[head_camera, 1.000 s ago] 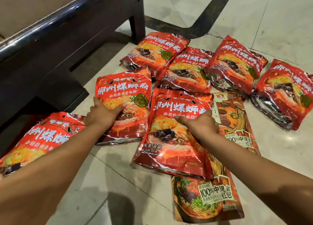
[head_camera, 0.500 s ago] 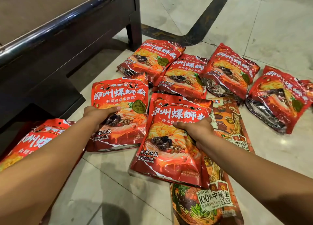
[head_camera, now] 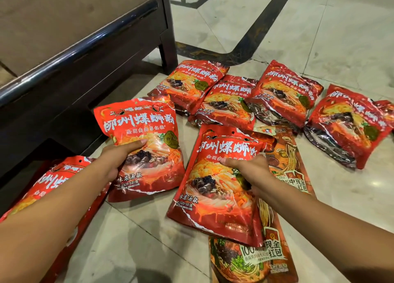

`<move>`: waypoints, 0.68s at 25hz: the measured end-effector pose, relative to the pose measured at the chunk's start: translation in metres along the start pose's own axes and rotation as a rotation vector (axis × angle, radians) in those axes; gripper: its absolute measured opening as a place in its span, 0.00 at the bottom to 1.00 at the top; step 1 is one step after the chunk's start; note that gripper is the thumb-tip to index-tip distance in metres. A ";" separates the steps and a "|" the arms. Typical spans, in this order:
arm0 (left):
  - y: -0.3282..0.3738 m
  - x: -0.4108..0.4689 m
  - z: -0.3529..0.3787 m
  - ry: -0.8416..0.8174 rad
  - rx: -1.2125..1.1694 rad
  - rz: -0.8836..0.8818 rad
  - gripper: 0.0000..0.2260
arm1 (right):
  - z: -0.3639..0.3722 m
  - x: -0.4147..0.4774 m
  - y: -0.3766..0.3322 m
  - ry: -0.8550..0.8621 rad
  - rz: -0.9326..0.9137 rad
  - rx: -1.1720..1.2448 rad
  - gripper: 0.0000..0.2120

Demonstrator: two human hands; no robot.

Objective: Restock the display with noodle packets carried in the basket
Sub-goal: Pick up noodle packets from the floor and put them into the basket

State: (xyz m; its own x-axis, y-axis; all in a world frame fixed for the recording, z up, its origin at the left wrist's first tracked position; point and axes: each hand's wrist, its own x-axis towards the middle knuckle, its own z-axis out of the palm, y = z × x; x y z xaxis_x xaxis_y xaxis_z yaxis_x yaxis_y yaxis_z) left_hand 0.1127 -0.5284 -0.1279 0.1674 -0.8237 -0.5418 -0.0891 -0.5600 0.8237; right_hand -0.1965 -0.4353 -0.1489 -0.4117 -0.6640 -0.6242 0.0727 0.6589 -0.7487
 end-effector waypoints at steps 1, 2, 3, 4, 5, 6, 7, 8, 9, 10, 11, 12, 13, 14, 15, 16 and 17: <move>0.002 -0.005 0.002 -0.060 -0.015 0.007 0.30 | -0.009 0.000 -0.001 -0.018 -0.031 -0.002 0.29; 0.004 -0.010 0.003 -0.126 -0.016 0.002 0.37 | -0.019 -0.001 -0.005 -0.028 -0.052 -0.011 0.27; 0.006 -0.015 0.005 -0.196 -0.012 -0.025 0.43 | -0.029 -0.004 -0.010 -0.045 -0.069 -0.033 0.26; 0.008 -0.020 0.009 -0.274 -0.009 -0.059 0.46 | -0.040 -0.006 -0.016 -0.061 -0.084 -0.063 0.28; 0.010 -0.027 0.012 -0.351 -0.021 -0.090 0.46 | -0.053 -0.007 -0.020 -0.074 -0.092 -0.100 0.33; 0.011 -0.035 0.018 -0.421 -0.041 -0.122 0.46 | -0.065 -0.006 -0.023 -0.088 -0.098 -0.144 0.39; 0.011 -0.043 0.026 -0.482 -0.056 -0.156 0.44 | -0.080 -0.007 -0.026 -0.091 -0.102 -0.184 0.44; 0.009 -0.052 0.036 -0.526 -0.071 -0.187 0.43 | -0.095 -0.010 -0.027 -0.079 -0.092 -0.213 0.43; 0.004 -0.058 0.047 -0.557 -0.078 -0.212 0.42 | -0.112 -0.011 -0.024 -0.077 -0.077 -0.209 0.38; -0.002 -0.065 0.059 -0.580 -0.068 -0.237 0.42 | -0.127 -0.012 -0.018 -0.071 -0.062 -0.192 0.32; -0.008 -0.072 0.071 -0.607 -0.048 -0.255 0.42 | -0.139 -0.017 -0.012 -0.068 -0.048 -0.165 0.28; -0.014 -0.078 0.082 -0.627 -0.024 -0.264 0.43 | -0.149 -0.021 -0.004 -0.071 -0.033 -0.136 0.30; -0.019 -0.080 0.089 -0.629 0.000 -0.270 0.45 | -0.155 -0.022 0.005 -0.069 -0.020 -0.098 0.38; -0.022 -0.081 0.094 -0.618 0.020 -0.270 0.47 | -0.159 -0.020 0.014 -0.054 0.002 -0.049 0.49; -0.024 -0.081 0.098 -0.611 0.036 -0.267 0.48 | -0.163 -0.019 0.022 -0.023 0.035 0.004 0.55; -0.025 -0.080 0.100 -0.610 0.045 -0.260 0.49 | -0.166 -0.020 0.027 -0.018 0.049 0.030 0.55; -0.025 -0.079 0.101 -0.610 0.054 -0.253 0.50 | -0.166 -0.022 0.031 -0.033 0.060 0.033 0.51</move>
State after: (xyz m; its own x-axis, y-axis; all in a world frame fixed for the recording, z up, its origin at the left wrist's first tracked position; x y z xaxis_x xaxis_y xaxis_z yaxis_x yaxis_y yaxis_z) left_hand 0.0026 -0.4581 -0.1222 -0.3954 -0.5605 -0.7277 -0.1719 -0.7331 0.6580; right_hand -0.3364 -0.3417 -0.1212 -0.3751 -0.6352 -0.6751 0.1267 0.6863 -0.7162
